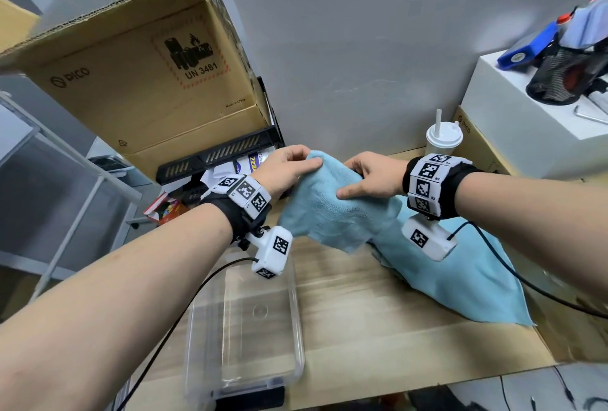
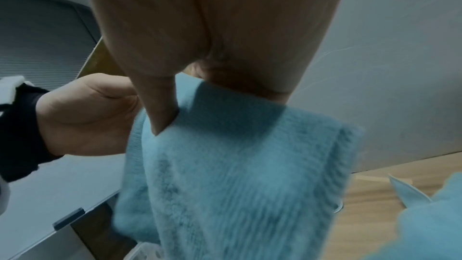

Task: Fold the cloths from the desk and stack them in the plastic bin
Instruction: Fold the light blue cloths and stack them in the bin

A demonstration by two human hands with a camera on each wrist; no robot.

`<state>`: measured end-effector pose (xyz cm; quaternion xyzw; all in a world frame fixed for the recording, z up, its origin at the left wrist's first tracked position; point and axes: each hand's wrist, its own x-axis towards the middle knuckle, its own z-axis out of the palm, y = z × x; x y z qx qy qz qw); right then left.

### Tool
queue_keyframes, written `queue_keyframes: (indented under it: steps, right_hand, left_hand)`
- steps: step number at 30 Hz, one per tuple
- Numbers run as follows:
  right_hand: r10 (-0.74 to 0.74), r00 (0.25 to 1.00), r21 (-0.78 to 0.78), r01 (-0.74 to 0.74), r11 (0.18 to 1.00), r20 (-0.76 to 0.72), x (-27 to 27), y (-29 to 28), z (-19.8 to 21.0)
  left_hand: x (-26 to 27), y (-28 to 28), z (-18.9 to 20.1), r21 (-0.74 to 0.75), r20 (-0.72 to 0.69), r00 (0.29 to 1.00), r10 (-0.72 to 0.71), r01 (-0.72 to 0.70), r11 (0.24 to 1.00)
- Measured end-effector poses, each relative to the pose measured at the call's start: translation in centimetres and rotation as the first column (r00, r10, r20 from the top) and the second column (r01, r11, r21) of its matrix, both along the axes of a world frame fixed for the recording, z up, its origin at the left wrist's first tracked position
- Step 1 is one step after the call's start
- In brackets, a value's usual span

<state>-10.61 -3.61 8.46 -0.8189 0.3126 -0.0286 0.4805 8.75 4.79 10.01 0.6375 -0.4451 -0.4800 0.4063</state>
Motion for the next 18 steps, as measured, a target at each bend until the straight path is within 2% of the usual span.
queue_keyframes:
  steps: [3,7,11,13,15,18]
  right_hand:
    - [0.018,1.0,0.047,-0.017,0.999,-0.012,0.1,0.1,0.2]
    - [0.007,1.0,0.085,-0.005,0.996,-0.021,-0.1,0.4,0.2]
    - [-0.051,0.997,0.286,0.033,0.958,0.055,-0.1,0.7,0.2]
    - [-0.121,0.989,0.412,0.076,0.908,0.085,-0.1,0.7,0.5]
    - [-0.193,0.975,0.531,0.105,0.841,0.113,-0.3,0.5,0.8]
    - [-0.256,0.957,0.616,0.121,0.778,0.136,-1.0,-0.2,1.2]
  left_hand:
    - [-0.4,-0.1,0.2,0.024,-0.037,0.999,-0.006,0.007,1.0]
    - [-0.5,0.0,0.3,-0.025,0.04,0.996,-0.081,0.082,0.996]
    - [-0.4,0.3,0.4,0.012,0.127,0.988,-0.092,0.091,0.996]
    - [0.0,0.7,0.3,0.133,0.2,0.971,-0.132,0.106,0.985]
    - [0.7,1.3,-0.2,0.244,0.093,0.983,-0.161,0.135,0.96]
    - [1.7,2.2,-1.0,0.25,-0.134,0.985,-0.111,0.142,0.958]
